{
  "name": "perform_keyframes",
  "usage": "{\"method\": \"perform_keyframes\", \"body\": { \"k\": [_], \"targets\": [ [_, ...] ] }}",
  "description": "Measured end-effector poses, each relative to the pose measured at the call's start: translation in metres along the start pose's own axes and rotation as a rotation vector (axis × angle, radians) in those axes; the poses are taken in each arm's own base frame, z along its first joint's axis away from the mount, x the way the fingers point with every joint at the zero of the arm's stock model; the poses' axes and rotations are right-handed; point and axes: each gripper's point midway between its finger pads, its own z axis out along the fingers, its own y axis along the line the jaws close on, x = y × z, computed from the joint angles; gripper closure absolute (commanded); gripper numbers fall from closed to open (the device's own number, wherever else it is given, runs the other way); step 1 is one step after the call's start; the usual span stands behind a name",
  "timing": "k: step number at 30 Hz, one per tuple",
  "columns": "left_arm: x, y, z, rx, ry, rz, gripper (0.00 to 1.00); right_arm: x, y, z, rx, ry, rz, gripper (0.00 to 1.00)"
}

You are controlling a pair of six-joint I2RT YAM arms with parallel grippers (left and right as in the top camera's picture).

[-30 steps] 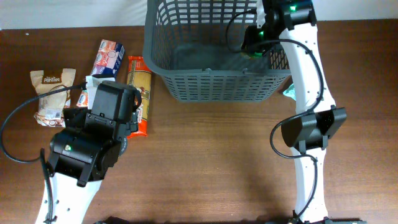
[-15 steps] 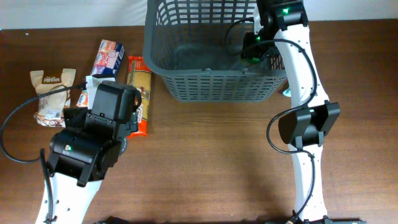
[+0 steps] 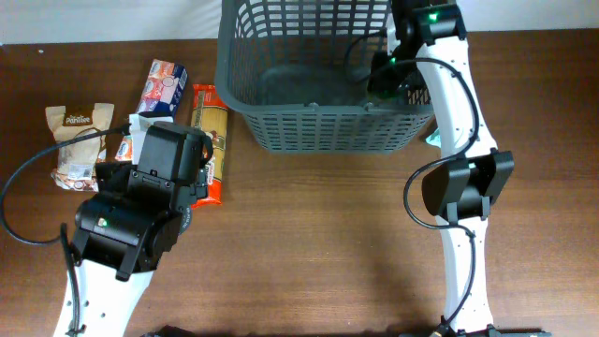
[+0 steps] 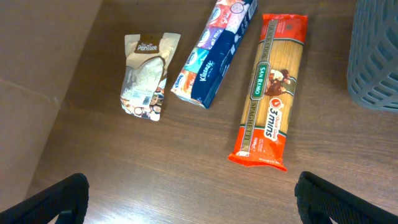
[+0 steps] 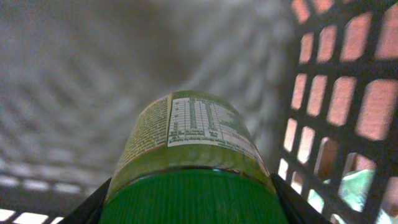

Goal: Pack container
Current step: 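Lower the jar into the basket with the right gripper, then open the right gripper and raise it out of the basket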

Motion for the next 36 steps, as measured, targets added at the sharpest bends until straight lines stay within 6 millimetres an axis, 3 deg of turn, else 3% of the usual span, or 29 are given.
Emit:
{"method": "perform_keyframes", "body": {
  "k": [5,7,12,14,17,18,25,36],
  "targets": [
    [0.0,0.0,0.0,0.0,0.0,0.0,0.01,0.01,-0.002,0.017,0.006,0.049,0.002,0.95],
    [0.0,0.0,0.0,0.0,0.0,0.0,0.01,0.013,-0.002,0.02,0.007,0.062,0.003,0.9],
    [0.0,0.0,0.0,0.0,0.0,0.0,0.01,0.013,-0.002,0.021,0.007,0.063,0.003,0.65],
    [0.0,0.0,0.0,0.0,0.0,0.0,0.01,0.013,-0.002,0.021,0.007,0.063,0.003,0.45],
    [0.0,0.0,0.0,0.0,0.0,0.001,0.01,0.013,-0.002,0.02,0.007,0.063,0.002,0.32],
    [0.0,0.0,0.0,0.0,0.0,0.0,0.01,0.013,-0.002,0.02,0.007,0.064,0.001,0.23],
    [0.0,0.0,0.0,0.0,0.0,0.0,0.01,0.014,-0.001,0.014,-0.001,0.067,-0.008,0.17],
    [0.0,0.0,0.0,0.0,0.0,0.0,0.01,-0.01,0.01,-0.032,-0.046,-0.069,-0.019,0.16]
  ]
}}
